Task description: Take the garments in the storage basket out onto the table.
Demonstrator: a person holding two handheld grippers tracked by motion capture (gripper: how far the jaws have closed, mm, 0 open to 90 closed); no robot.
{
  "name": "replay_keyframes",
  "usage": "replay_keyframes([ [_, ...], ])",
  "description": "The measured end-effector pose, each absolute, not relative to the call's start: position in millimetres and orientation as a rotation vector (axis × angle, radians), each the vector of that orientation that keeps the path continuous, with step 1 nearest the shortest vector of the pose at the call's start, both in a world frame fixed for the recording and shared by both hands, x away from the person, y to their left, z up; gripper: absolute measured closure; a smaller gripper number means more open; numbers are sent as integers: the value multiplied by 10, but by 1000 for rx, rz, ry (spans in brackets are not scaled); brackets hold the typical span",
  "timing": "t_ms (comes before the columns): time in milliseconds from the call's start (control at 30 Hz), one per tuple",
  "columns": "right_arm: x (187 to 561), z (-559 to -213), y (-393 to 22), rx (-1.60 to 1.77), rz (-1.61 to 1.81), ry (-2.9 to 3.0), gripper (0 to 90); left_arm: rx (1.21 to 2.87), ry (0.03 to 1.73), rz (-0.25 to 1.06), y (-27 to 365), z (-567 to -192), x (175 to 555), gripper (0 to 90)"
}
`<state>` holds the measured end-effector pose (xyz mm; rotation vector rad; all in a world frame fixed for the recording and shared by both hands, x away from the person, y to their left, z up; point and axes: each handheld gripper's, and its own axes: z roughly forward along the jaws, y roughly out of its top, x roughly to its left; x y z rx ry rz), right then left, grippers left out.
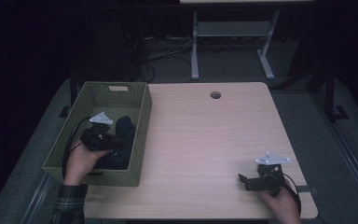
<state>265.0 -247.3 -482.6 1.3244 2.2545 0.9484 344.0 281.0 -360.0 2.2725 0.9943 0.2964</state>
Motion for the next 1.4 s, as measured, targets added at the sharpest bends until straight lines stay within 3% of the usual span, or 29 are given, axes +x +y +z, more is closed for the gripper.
replay_keyframes([
  [1400,2649,-4825,-2473,1325,949,2253,26,2120,925,570,3171,-2747,3272,771],
])
